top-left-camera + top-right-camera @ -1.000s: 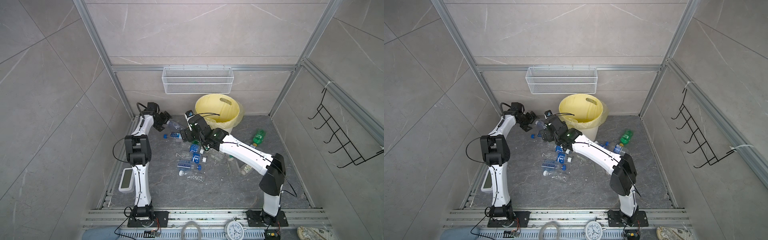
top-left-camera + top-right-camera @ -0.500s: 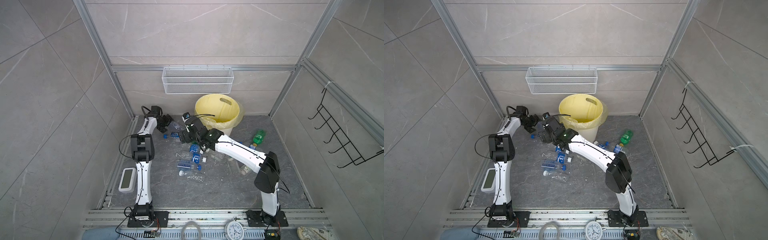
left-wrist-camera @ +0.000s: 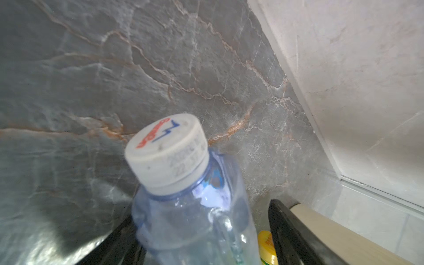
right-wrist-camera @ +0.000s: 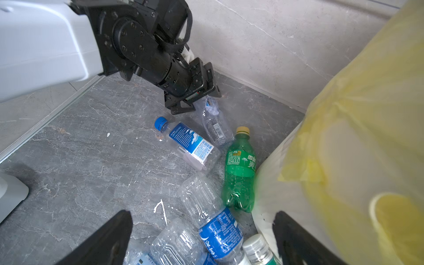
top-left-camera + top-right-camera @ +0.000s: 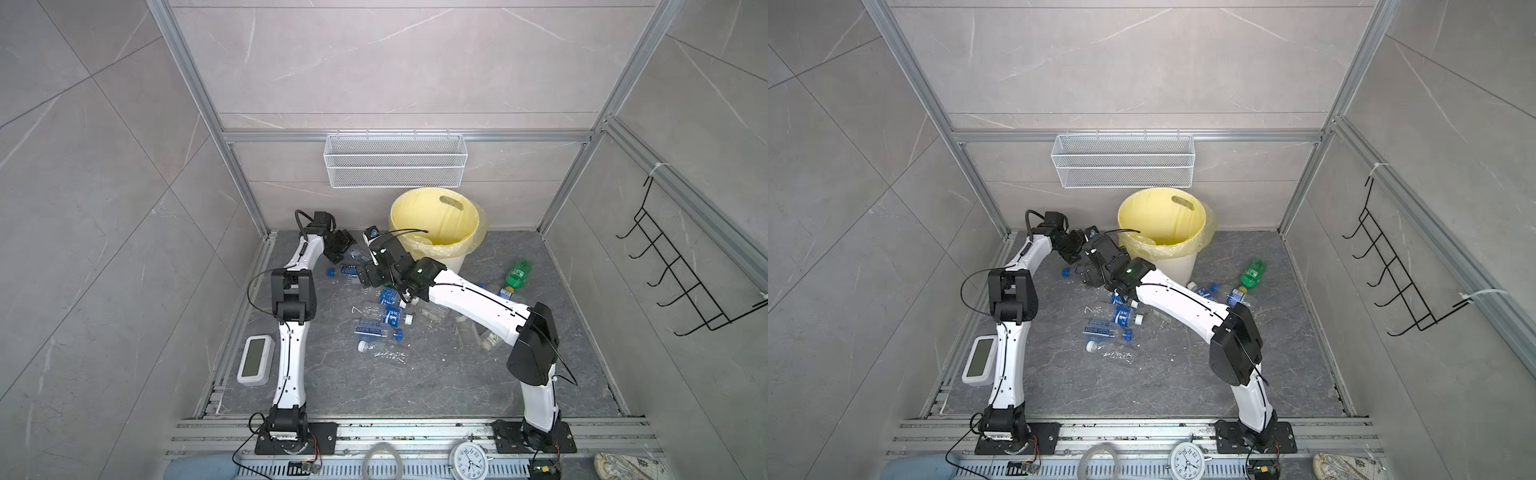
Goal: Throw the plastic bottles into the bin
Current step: 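Close the left gripper on the clear white-capped bottle and lift it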
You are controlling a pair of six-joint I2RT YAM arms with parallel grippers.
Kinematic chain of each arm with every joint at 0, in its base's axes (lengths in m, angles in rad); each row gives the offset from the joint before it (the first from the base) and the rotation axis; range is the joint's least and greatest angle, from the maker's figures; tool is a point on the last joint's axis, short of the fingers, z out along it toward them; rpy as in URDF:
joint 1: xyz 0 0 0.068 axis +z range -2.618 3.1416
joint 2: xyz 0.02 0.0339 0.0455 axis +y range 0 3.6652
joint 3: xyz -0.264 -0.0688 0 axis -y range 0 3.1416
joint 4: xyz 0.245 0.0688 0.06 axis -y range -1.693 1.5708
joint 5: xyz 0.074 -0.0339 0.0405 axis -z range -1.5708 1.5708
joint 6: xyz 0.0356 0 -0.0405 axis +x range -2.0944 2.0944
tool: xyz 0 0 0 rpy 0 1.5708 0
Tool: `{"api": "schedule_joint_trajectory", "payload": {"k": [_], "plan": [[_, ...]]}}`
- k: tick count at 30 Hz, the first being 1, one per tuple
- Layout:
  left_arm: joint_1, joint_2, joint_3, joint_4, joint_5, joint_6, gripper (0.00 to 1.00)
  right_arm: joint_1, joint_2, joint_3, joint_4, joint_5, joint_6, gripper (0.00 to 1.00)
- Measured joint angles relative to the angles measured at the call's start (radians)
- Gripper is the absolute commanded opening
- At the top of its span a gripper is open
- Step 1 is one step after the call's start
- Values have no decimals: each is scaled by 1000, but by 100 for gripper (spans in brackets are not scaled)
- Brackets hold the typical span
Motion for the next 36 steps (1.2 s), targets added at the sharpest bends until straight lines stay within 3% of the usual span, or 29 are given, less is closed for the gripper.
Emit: {"api": "schedule_joint_trajectory", "payload": {"k": [7, 21, 36], "plan": [[-5, 4, 0, 8, -3, -10, 56, -2, 0, 0, 0, 0, -2, 99], [-3, -6, -40, 71, 5, -24, 48, -14, 0, -34, 0, 0, -2, 99], [-3, -105, -121, 58, 5, -11, 46, -15, -73, -87, 0, 1, 28, 99]]}}
